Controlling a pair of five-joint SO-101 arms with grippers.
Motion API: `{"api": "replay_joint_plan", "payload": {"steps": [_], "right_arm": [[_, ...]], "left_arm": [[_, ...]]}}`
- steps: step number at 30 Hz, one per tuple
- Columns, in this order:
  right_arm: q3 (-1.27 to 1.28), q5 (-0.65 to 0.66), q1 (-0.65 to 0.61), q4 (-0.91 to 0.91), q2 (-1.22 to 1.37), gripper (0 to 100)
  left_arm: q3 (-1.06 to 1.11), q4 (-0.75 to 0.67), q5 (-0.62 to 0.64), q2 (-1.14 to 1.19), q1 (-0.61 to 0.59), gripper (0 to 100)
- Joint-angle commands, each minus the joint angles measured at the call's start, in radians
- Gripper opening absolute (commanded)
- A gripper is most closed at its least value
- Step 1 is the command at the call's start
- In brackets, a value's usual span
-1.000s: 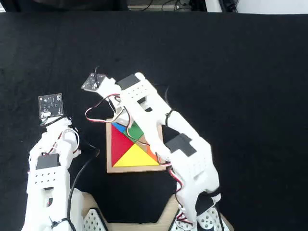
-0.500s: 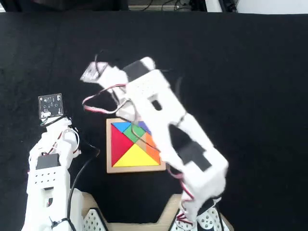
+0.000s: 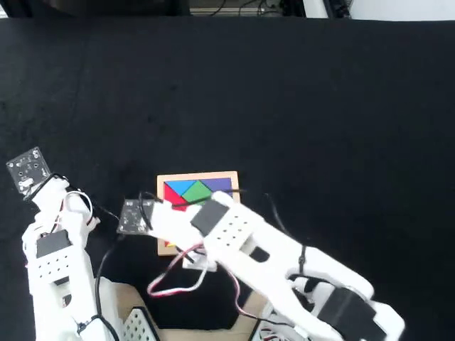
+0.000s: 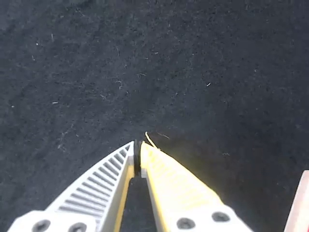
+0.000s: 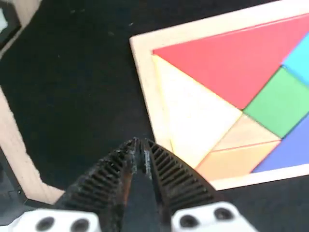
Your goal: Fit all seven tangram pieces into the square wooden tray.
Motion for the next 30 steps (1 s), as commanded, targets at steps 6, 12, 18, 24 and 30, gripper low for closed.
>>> {"api": "replay_joint_plan", "payload": {"steps": [6,12,18,24,30], "right_arm": [[0.044,0.012,-0.026,-0.106,0.062,1.1],[0.03,0.011,-0.087,-0.152,0.156,1.1],[0.012,0.011,-0.089,-0.15,0.165,1.1],[-0.025,0.012,-0.089,-0.097,0.166,1.1],[-0.062,0.014,-0.089,-0.083,0.174,1.1]], "left_arm": [[-0.024,-0.017,0.006,-0.011,0.01,3],[-0.024,-0.017,0.006,-0.011,0.01,3],[-0.024,-0.017,0.005,-0.011,0.01,3],[-0.024,-0.017,0.005,-0.011,0.01,3],[-0.024,-0.017,0.005,-0.011,0.01,3]]}}
